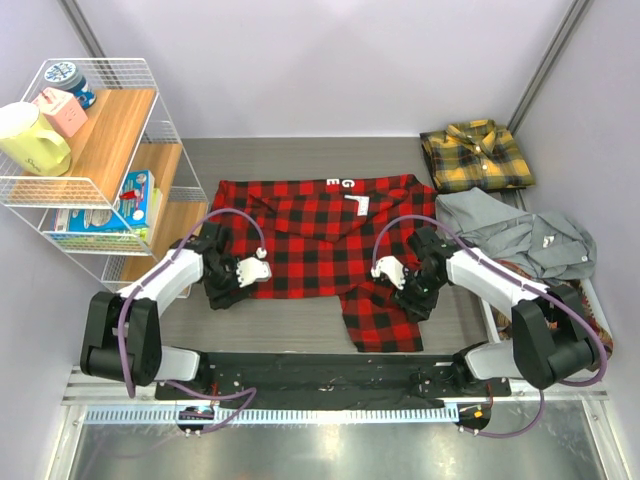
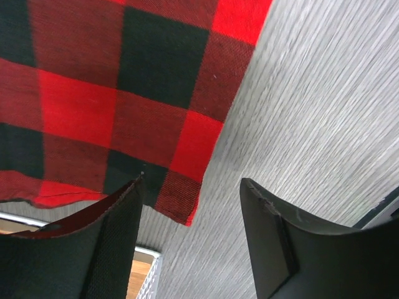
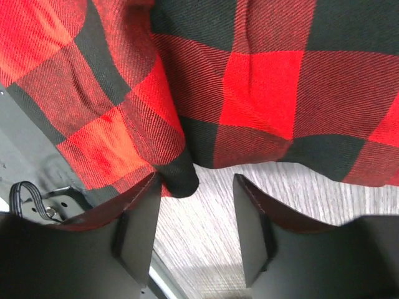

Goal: Fold and stack the long sleeve shirts
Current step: Fold the shirt

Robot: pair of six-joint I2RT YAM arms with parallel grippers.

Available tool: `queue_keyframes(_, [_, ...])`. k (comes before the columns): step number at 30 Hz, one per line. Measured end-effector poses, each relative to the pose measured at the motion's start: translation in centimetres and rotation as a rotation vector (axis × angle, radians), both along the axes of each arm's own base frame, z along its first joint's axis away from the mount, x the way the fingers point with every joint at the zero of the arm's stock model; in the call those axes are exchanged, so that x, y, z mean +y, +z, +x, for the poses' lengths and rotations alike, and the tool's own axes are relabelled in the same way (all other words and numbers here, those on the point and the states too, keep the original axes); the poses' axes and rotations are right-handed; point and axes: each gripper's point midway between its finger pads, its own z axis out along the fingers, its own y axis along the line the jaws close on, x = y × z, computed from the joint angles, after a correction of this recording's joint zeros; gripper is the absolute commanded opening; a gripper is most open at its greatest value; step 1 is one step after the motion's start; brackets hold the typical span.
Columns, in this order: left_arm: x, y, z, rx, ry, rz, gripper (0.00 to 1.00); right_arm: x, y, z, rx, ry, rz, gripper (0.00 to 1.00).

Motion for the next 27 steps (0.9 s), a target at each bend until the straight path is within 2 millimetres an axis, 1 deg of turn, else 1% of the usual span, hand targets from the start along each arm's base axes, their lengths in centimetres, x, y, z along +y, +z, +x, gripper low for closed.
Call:
queue_keyframes(2, [0.4, -0.5, -0.2, 0.01, -0.01, 0.021, 0.55, 0.0, 0.0, 0.0, 0.001, -0.006, 0.0, 0.19])
queue_keyframes(3, [0.5, -0.7, -0.3, 0.013, -0.017, 0.027, 0.51, 0.1, 0.1, 0.0, -0.001, -0.001, 0.003, 0.03])
queue_keyframes(4, [0.6, -0.8, -0.4, 0.018, -0.023, 0.036, 0.42, 0.1, 0.2, -0.1, -0.003, -0.003, 0.008, 0.01])
queue_keyframes(7, [0.8, -0.9, -0.5, 0.019, -0.031, 0.045, 0.26, 0.3, 0.8, -0.2, -0.028, 0.004, 0.029, 0.01])
queue_keyframes(11, [0.8, -0.9, -0.5, 0.019, -0.046, 0.046, 0.17, 0.4, 2.4, -0.5, -0.086, 0.011, 0.061, 0.01])
queue_keyframes(12, [0.8, -0.9, -0.5, 0.017, -0.048, 0.046, 0.13, 0.4, 2.7, -0.6, -0.098, 0.013, 0.067, 0.01])
queue_keyframes(13, [0.8, -0.8, -0.5, 0.014, -0.05, 0.046, 0.11, 0.3, 3.1, -0.7, -0.11, 0.015, 0.072, 0.01])
queue_keyframes(16, [0.8, -0.5, -0.6, 0.002, -0.056, 0.043, 0.0, 0.1, 3.6, -1.2, -0.12, 0.019, 0.074, 0.01])
queue_keyframes(19, [0.9, -0.1, -0.8, -0.005, -0.057, 0.04, 0.0, 0.0, 4.0, -1.5, -0.124, 0.02, 0.075, 0.01])
queue_keyframes(22, [1.1, 0.4, -0.9, 0.002, -0.04, 0.032, 0.0, 0.0, 4.9, -1.3, -0.148, 0.017, 0.08, 0.01])
queue_keyframes(24, [1.2, 1.1, -0.7, 0.005, -0.021, 0.017, 0.0, 0.1, 5.6, -0.9, -0.17, 0.012, 0.086, 0.01])
queue_keyframes(25, [1.2, 1.8, -0.2, -0.001, -0.009, 0.005, 0.01, 0.2, 5.9, -0.6, -0.181, 0.01, 0.09, 0.01])
queue_keyframes(26, [1.2, 2.3, 0.3, -0.012, -0.001, -0.006, 0.08, 0.3, 6.1, -0.4, -0.189, 0.007, 0.093, 0.01])
queue_keyframes(27, [1.1, 2.8, 0.8, -0.023, 0.003, -0.014, 0.27, 0.3, 6.3, -0.2, -0.193, 0.005, 0.094, 0.01])
